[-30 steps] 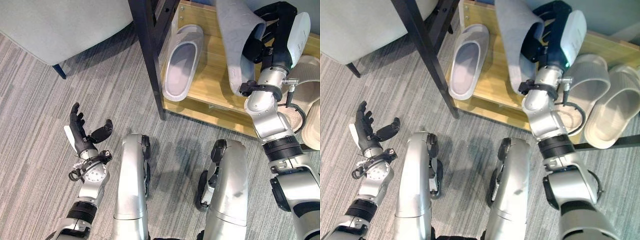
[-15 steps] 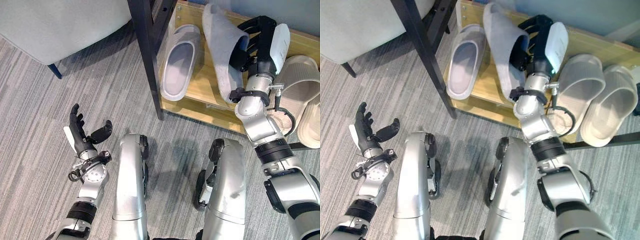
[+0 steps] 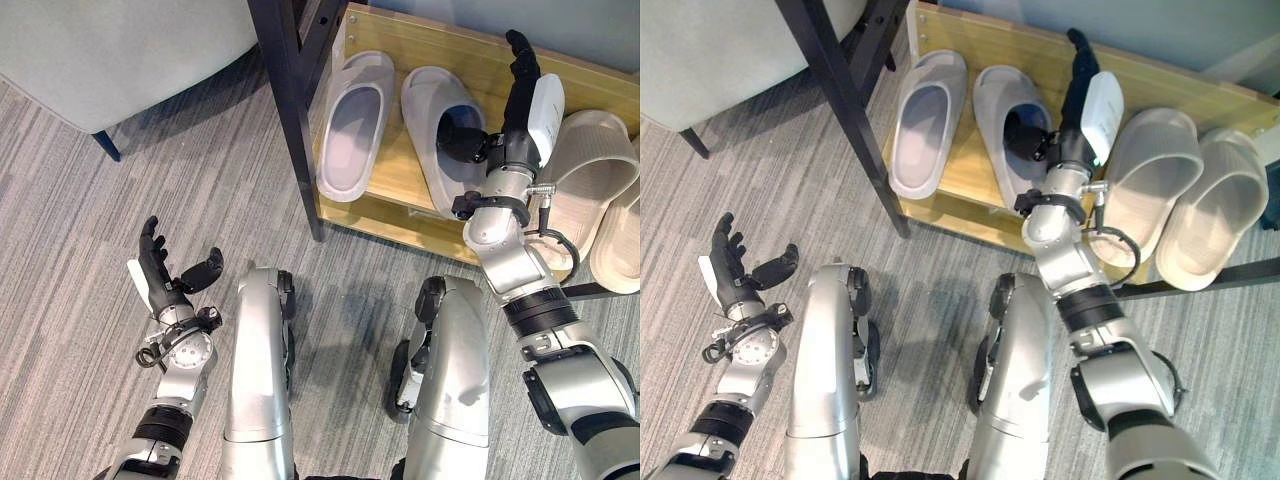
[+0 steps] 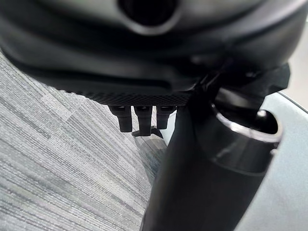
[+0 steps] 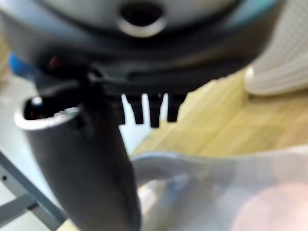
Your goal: Arrange the slippers neatly on the shoe rack.
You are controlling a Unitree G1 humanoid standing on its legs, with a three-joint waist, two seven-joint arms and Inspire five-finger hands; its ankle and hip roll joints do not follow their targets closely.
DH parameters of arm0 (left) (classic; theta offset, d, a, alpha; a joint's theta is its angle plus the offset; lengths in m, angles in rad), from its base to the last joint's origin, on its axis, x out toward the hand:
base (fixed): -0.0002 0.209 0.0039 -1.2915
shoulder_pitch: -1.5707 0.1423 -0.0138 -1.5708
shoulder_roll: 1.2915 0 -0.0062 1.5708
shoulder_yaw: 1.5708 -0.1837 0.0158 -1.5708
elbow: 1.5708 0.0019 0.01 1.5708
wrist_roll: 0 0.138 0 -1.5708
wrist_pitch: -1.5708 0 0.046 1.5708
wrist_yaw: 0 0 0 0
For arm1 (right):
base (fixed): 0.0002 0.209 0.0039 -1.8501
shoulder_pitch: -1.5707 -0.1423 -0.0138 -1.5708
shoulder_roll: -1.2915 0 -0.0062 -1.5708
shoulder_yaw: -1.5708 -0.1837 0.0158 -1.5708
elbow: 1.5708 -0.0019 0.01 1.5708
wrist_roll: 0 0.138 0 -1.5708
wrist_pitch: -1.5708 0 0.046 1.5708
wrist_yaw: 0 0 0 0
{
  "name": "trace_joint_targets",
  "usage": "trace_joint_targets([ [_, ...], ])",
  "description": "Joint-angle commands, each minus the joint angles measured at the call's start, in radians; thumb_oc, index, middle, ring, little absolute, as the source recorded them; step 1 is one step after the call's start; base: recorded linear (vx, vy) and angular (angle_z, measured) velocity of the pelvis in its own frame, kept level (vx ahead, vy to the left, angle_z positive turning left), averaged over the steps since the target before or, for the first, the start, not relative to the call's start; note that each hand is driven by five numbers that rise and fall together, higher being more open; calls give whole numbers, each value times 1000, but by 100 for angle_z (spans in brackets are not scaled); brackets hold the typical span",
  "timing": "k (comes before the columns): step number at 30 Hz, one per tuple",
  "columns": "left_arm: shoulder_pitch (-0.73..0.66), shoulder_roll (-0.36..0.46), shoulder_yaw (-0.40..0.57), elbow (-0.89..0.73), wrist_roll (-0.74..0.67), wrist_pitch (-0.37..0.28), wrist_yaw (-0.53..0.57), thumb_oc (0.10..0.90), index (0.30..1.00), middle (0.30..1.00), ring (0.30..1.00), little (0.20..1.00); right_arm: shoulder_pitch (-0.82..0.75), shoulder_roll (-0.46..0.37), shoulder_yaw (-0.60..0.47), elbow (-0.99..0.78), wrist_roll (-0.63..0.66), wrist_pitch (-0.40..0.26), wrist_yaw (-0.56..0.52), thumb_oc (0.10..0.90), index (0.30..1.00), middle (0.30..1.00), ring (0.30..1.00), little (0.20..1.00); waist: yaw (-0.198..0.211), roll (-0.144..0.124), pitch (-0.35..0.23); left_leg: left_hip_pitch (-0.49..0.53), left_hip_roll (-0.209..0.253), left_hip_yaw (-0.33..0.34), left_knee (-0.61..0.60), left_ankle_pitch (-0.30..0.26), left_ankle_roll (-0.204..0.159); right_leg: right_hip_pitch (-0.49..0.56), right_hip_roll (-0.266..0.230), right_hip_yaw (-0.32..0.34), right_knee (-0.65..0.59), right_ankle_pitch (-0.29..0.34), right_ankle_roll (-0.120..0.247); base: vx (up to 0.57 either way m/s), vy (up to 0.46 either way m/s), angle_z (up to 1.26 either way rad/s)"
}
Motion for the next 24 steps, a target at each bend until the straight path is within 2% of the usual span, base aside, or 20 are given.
trace_joint_targets([
  [1,-18,35,-2,-58,18,-49,13,800,900,900,900,900,-76,-22,-77,-107,-15,-86,-19,800,900,900,900,900,34,1,-35,19,-37,-46,30,-46,11,-55,-4,28,-7,54,-46,0,0,0],
  [10,9,51,-14,-66,54,-44,-25,800,900,900,900,900,67,-40,-125,-256,13,-173,43,800,900,900,900,900,25,1,-35,19,-38,-44,25,-41,11,-55,-2,31,-7,54,-42,0,0,0],
  [24,37,71,-57,-63,156,-19,-3,800,900,900,900,900,152,-41,-194,-427,-30,-225,4,800,900,900,900,900,18,8,-35,19,-36,-36,22,-37,12,-55,0,40,-5,56,-40,0,0,0],
])
